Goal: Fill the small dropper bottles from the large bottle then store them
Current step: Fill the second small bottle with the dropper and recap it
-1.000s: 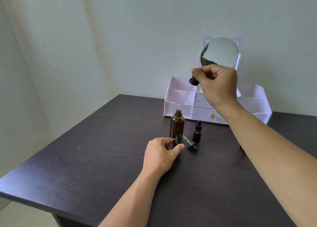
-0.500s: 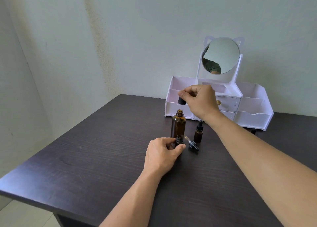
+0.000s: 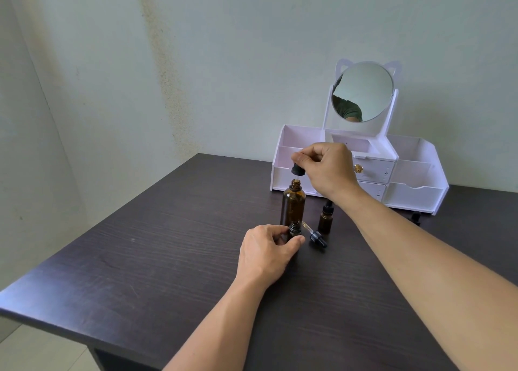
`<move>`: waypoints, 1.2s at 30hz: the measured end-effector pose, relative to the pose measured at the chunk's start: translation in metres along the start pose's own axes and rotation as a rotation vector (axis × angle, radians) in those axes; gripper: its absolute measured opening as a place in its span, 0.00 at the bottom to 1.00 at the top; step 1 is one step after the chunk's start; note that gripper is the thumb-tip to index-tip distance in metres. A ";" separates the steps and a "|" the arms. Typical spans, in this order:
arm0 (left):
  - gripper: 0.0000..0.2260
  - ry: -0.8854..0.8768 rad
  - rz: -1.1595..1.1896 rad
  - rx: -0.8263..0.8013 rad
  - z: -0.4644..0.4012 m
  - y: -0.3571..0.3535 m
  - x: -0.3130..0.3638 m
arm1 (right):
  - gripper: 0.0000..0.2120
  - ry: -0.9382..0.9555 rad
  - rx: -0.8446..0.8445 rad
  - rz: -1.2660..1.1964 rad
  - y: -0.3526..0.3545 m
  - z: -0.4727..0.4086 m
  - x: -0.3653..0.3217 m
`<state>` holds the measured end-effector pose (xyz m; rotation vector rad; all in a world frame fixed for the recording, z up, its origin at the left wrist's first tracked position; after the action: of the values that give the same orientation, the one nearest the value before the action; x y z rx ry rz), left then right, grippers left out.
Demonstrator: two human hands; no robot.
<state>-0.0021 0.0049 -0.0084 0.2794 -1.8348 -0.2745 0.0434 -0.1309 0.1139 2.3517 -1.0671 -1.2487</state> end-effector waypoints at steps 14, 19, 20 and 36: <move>0.13 0.001 0.006 -0.007 -0.001 0.000 -0.002 | 0.06 0.099 0.193 -0.170 0.053 -0.011 -0.036; 0.11 0.001 0.006 -0.002 0.000 0.000 -0.001 | 0.06 0.075 0.078 -0.088 0.047 0.001 -0.031; 0.10 0.000 0.002 -0.003 0.000 0.000 -0.001 | 0.06 0.065 0.051 -0.075 0.044 0.003 -0.028; 0.10 -0.008 0.021 -0.004 0.000 -0.001 -0.001 | 0.07 0.044 -0.006 0.028 0.021 0.024 -0.013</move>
<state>-0.0020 0.0042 -0.0098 0.2566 -1.8441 -0.2644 0.0096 -0.1339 0.1191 2.3401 -1.0776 -1.1833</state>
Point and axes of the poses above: each hand's wrist, its own z-axis away from the middle knuckle, its own y-axis out of the back of the hand, x = y × z, the point moved 4 cm from there along -z, towards the middle knuckle, and after that the axes turned 11 degrees about z, right-handed, at the moved point
